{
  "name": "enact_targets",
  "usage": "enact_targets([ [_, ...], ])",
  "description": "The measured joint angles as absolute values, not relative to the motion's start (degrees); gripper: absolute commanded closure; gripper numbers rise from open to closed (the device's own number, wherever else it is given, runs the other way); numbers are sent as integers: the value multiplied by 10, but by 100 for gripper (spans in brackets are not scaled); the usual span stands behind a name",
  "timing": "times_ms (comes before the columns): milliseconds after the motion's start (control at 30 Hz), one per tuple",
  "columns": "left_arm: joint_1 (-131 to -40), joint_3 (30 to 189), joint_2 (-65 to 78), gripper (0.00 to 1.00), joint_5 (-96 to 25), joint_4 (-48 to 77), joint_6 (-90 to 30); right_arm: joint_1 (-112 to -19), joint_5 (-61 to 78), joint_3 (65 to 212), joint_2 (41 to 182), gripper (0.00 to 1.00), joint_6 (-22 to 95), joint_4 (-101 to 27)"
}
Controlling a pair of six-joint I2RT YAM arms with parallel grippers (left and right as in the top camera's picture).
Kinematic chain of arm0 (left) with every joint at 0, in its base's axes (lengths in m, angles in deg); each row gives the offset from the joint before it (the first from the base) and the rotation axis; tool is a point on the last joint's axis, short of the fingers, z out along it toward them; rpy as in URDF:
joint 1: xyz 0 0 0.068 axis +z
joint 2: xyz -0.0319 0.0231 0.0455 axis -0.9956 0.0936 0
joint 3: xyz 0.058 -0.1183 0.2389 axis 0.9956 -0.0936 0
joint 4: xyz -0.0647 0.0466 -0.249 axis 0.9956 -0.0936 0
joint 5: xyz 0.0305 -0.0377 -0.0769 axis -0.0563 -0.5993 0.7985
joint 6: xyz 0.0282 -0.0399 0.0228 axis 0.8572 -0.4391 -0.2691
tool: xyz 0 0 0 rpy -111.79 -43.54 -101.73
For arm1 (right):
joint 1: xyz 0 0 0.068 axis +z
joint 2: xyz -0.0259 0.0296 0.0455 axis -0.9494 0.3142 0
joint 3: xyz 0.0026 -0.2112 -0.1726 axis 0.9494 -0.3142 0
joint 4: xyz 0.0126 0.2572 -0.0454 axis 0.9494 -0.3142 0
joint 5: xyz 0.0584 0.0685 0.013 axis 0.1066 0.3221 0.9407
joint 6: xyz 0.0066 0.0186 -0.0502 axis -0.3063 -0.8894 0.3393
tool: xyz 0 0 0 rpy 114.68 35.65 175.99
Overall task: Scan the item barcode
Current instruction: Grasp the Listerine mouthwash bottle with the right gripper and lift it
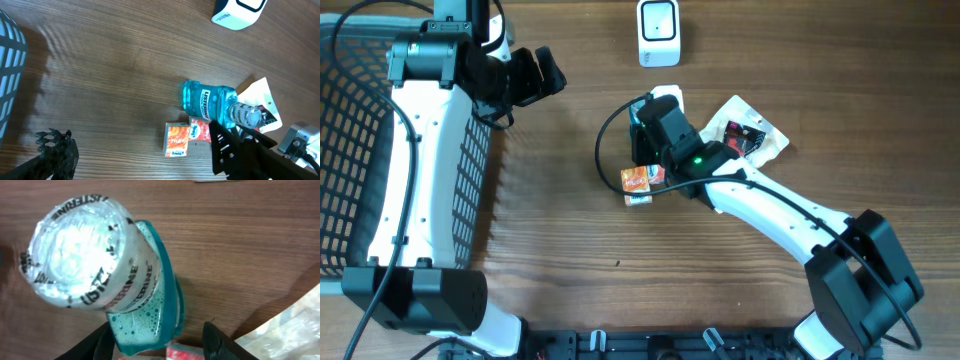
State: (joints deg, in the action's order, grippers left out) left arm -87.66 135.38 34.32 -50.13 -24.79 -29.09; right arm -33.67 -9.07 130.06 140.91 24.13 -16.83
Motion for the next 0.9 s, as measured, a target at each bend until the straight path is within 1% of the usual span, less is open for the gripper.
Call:
enact_targets([
  [100,-877,1354,343,0,-501,-249,-291,-351,-96,1301,1409,39,253,-168],
  [300,-877,1354,343,0,-501,-249,-291,-364,-97,1301,1409,31,277,-168],
  [467,-877,1354,343,0,-501,-249,-291,-364,-85,1301,1409,29,285,-166],
  [733,-877,1354,344,0,-502,-249,-291,-364,-79,1306,1409,22,289,-169],
  [833,-877,1354,344,0,-513,-249,-291,-364,-74,1333,1409,20,272,-215],
  [900,-877,1354,344,0,-523,-249,-291,-371,-40,1375,1409,19,239,-285],
])
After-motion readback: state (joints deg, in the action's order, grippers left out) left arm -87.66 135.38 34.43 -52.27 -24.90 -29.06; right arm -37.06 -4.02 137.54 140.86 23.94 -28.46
